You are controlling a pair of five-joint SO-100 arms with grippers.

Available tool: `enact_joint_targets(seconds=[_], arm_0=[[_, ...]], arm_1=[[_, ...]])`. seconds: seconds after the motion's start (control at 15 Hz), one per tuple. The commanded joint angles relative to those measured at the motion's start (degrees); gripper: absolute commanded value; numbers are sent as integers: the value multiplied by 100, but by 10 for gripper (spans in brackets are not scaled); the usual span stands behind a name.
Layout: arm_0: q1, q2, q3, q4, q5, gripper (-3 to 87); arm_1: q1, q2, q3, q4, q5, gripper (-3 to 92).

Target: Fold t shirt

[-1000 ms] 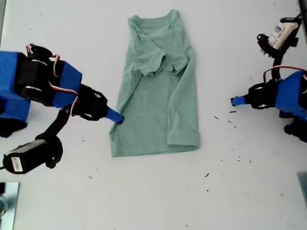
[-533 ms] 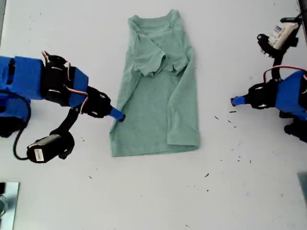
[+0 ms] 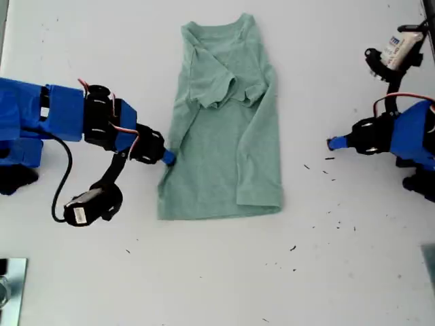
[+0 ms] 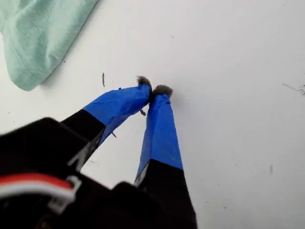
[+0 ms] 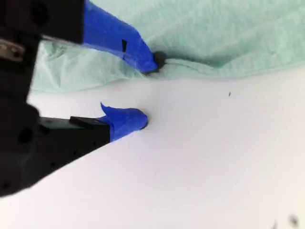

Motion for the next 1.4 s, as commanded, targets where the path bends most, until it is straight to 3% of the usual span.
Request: enact_joint_targets(seconds=[0.0, 0.07, 0.13, 0.4, 0.67, 0.93, 1.13, 1.2, 1.33], arm_0=[[-79, 1336, -1731, 2408, 70, 299], [-220, 1749, -2162, 2979, 149, 295], [-343, 2021, -2171, 3164, 202, 288], [-167, 1556, -1978, 3006, 97, 291], [352, 255, -1775, 1890, 9, 295], [290, -158, -264, 369, -229, 266], [246, -290, 141, -44, -316, 142], [237, -229, 105, 9, -404, 18], [343, 580, -334, 615, -624, -1]], arm_1=[[-44, 105, 229, 70, 62, 23], [-35, 105, 229, 70, 62, 23], [-26, 105, 229, 62, 53, 23], [-26, 105, 229, 62, 62, 23], [-53, 105, 229, 70, 88, 23], [-88, 105, 229, 79, 88, 23], [-88, 105, 229, 79, 88, 23], [-88, 105, 229, 79, 88, 23], [-97, 105, 229, 79, 88, 23]])
